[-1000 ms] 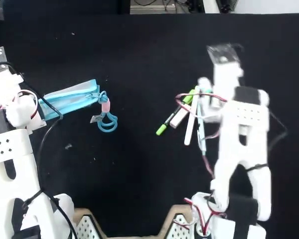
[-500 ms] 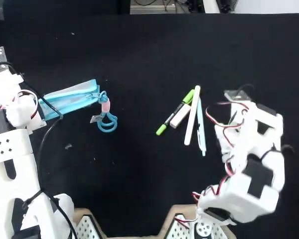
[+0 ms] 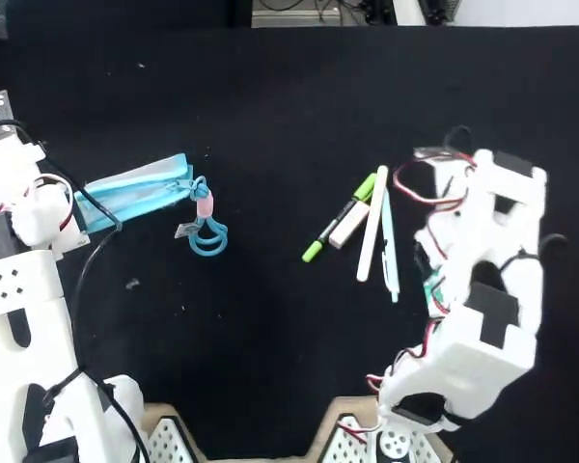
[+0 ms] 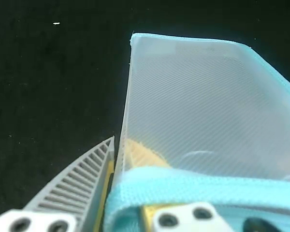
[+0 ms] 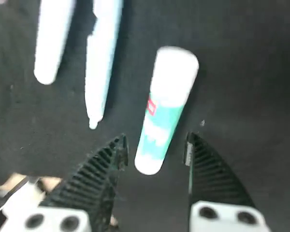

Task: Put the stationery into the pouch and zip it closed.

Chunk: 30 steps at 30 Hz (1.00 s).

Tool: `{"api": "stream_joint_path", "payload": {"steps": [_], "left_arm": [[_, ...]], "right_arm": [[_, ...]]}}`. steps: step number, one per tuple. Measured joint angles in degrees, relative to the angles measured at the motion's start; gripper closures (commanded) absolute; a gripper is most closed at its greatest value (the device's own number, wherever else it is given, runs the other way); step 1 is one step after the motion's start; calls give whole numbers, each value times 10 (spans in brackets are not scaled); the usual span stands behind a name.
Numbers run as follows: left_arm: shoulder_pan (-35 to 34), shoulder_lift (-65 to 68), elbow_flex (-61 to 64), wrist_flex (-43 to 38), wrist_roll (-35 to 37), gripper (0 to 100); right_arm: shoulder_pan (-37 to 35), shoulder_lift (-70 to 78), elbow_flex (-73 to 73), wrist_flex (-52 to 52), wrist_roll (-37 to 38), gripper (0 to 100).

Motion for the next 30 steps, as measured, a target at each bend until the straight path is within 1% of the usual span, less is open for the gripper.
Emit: {"api": "stream_joint_path", "payload": {"steps": [3, 6, 8, 10, 25, 30], "left_arm": [[0, 0, 0, 0, 0, 969], [0, 0, 0, 0, 0, 969], [0, 0, 0, 0, 0, 969], [0, 0, 0, 0, 0, 969], [0, 0, 0, 0, 0, 969], [0, 0, 0, 0, 0, 969]], "right_arm": [[-2, -1, 29, -55, 32, 810], [-2, -26, 94, -132, 70, 810], [-2, -57, 139, -184, 84, 811], [-2, -85, 171, -215, 90, 811], [-2, -104, 182, -201, 91, 811], [-2, -104, 182, -201, 57, 811]]}}
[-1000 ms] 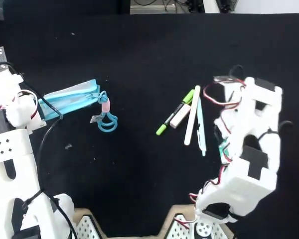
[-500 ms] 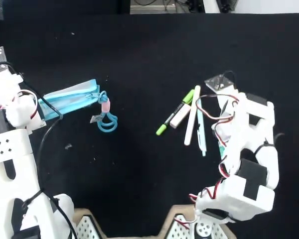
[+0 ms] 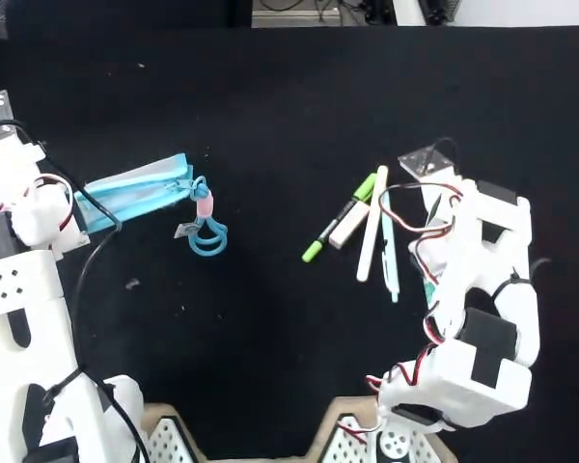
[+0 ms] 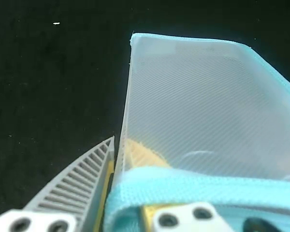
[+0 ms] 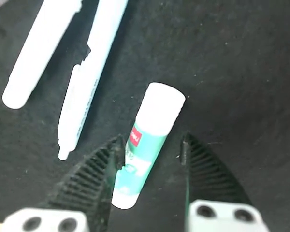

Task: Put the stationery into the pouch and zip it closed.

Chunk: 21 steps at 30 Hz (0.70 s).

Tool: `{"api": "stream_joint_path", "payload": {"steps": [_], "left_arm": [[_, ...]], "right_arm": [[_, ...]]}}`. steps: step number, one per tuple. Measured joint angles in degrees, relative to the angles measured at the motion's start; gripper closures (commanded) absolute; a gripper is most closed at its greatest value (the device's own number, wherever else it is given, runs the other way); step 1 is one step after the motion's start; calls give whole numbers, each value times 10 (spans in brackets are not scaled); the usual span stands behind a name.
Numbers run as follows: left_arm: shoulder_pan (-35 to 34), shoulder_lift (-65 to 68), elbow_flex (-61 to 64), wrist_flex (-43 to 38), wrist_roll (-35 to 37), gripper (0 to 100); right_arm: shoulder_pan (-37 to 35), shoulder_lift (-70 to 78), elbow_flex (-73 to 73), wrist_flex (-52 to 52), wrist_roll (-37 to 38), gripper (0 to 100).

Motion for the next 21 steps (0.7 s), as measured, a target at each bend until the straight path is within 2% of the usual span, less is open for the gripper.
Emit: {"api": "stream_joint_path", "payload": {"steps": [8, 15, 21], "left_arm": [[0, 0, 2, 0, 0, 969], [0, 0, 2, 0, 0, 969], [0, 0, 7, 0, 0, 969]], "right_arm": [[-16, 4, -16, 7, -55, 811], [-38, 130, -153, 78, -114, 811], [-25, 204, -221, 105, -126, 812]]}}
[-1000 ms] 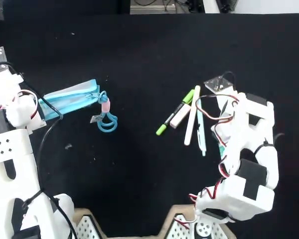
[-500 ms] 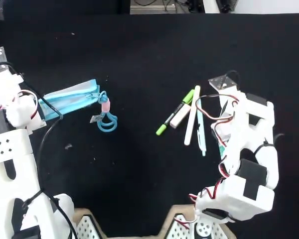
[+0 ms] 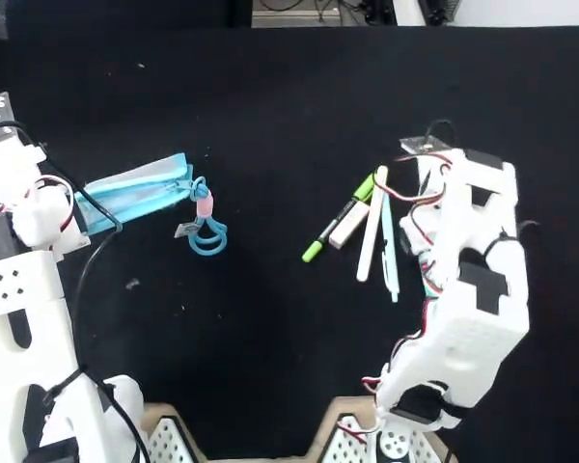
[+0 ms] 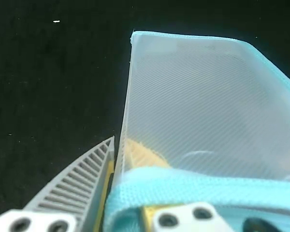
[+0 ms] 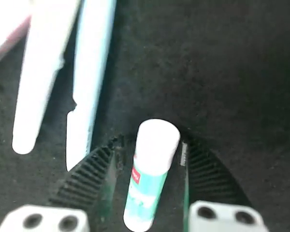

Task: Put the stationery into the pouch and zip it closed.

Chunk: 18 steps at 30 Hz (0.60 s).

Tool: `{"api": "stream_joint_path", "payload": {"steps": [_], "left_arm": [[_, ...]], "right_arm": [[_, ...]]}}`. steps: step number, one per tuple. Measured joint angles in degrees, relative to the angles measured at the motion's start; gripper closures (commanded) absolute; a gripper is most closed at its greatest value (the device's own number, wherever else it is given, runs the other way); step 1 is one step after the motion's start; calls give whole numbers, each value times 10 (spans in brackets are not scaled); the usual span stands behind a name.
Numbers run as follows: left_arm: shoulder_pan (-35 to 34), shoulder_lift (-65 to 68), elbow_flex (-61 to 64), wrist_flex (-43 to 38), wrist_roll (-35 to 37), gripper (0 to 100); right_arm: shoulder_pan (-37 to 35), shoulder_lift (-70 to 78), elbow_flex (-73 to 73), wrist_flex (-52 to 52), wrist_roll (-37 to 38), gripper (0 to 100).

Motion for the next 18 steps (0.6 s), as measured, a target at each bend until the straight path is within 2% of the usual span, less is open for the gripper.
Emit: {"api": "stream_joint_path", "payload": {"steps": [2, 7, 14, 18], "left_arm": [[0, 0, 0, 0, 0, 969], [0, 0, 0, 0, 0, 969], [0, 0, 0, 0, 0, 969], [0, 0, 0, 0, 0, 969]], "right_arm": [[2, 0, -2, 0, 0, 841], [8, 4, -5, -4, 0, 992], [13, 3, -8, -4, -56, 988], [13, -55, 10, 16, -64, 988]]}}
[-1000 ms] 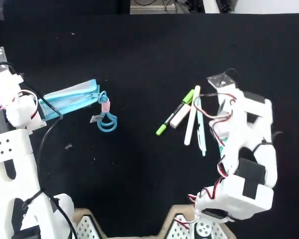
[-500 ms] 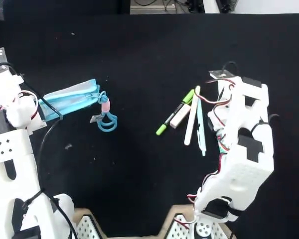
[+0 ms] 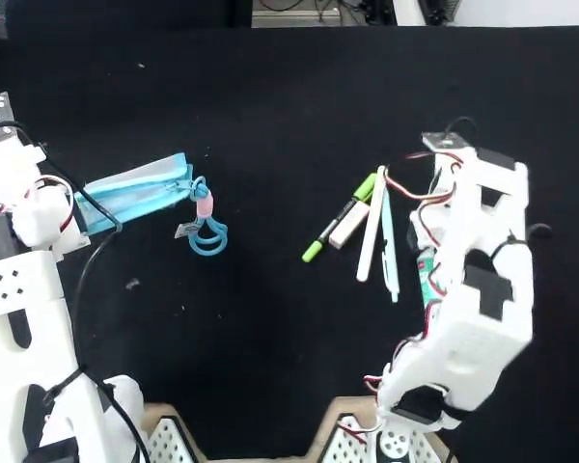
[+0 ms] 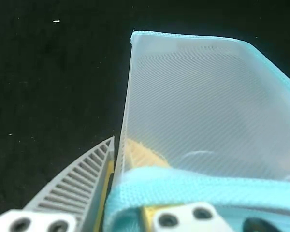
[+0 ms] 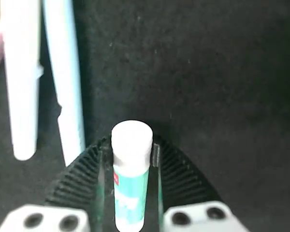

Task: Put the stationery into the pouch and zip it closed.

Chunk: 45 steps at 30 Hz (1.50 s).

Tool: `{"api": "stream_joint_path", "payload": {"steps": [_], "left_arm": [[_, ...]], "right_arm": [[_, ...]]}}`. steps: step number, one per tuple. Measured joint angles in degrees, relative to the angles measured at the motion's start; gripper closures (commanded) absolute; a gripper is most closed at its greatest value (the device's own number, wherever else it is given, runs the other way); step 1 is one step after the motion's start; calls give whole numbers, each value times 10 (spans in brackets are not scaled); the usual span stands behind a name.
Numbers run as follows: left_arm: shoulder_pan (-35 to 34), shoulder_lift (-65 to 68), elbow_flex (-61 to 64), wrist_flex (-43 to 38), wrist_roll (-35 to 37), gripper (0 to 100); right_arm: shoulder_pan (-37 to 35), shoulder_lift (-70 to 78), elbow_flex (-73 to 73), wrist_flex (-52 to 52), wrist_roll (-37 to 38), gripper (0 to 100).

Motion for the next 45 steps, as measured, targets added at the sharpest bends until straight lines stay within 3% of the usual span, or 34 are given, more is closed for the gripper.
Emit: {"api": "stream_joint_path", "payload": {"steps": [8, 16, 24, 29, 32, 38, 45], "left_arm": [[0, 0, 0, 0, 0, 968], [0, 0, 0, 0, 0, 968], [0, -2, 0, 0, 0, 968], [15, -2, 0, 0, 0, 968], [56, -4, 0, 0, 13, 968], [127, -4, -10, 13, 48, 968], [161, -7, -28, 24, 62, 968]], "right_arm": [[-51, -319, 110, 40, -46, 988], [-124, -625, 151, 0, -119, 988], [-299, -837, 165, -23, -215, 987], [-475, -934, 258, -122, -235, 987], [-535, -981, 356, -219, -236, 987], [-550, -1102, 512, -412, -236, 987], [-561, -1145, 549, -488, -236, 987]]}}
